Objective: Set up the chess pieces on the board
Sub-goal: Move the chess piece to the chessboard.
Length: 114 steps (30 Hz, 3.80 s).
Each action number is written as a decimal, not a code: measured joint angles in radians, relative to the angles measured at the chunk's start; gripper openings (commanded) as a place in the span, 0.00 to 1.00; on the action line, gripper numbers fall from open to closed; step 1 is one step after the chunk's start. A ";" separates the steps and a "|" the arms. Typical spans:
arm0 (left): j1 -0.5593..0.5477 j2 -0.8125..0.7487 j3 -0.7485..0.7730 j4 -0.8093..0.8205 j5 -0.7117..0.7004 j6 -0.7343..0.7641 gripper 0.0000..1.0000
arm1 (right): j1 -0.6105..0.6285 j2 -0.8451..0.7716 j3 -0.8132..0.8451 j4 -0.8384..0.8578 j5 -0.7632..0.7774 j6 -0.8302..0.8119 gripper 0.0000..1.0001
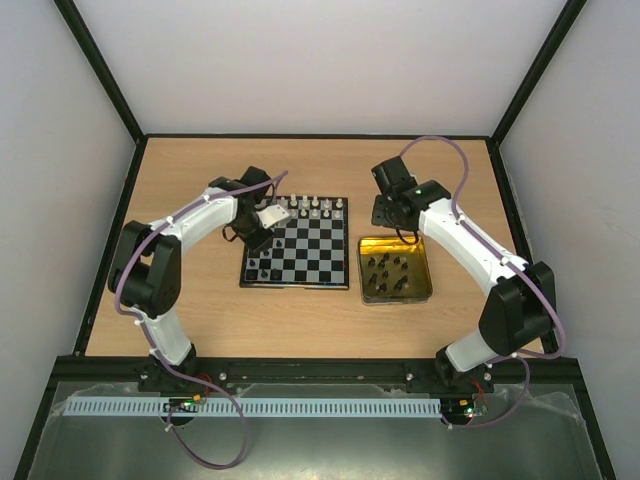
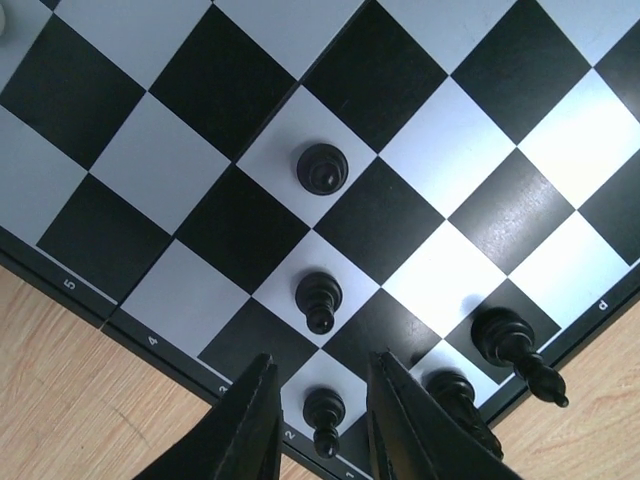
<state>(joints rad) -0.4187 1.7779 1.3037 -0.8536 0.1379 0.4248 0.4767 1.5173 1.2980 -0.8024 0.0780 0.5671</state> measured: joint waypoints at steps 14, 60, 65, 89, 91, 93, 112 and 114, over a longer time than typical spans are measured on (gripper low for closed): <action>-0.010 0.033 0.000 0.026 -0.014 -0.007 0.26 | -0.013 -0.009 -0.020 -0.001 0.002 -0.004 0.50; -0.010 0.097 -0.002 0.052 -0.027 0.000 0.13 | -0.033 -0.012 -0.020 -0.001 0.011 -0.014 0.49; -0.010 0.098 -0.002 0.051 -0.026 0.000 0.13 | -0.033 -0.011 -0.020 -0.001 0.011 -0.014 0.49; -0.010 0.072 -0.025 0.038 -0.014 -0.006 0.08 | -0.036 0.000 -0.020 0.000 0.009 -0.014 0.48; -0.010 0.067 -0.028 0.033 -0.011 -0.007 0.08 | -0.036 0.000 -0.021 0.000 0.008 -0.014 0.48; -0.011 0.062 -0.028 0.032 -0.010 -0.007 0.08 | -0.036 0.000 -0.023 0.000 0.008 -0.014 0.48; -0.033 0.024 -0.066 0.031 -0.002 -0.023 0.08 | -0.036 -0.001 -0.045 0.000 0.007 -0.014 0.48; -0.033 0.020 -0.071 0.031 -0.001 -0.025 0.10 | -0.036 -0.001 -0.048 0.000 0.007 -0.014 0.48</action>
<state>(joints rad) -0.4515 1.7981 1.2324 -0.8227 0.1371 0.3996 0.4404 1.5166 1.2503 -0.8021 0.0853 0.5533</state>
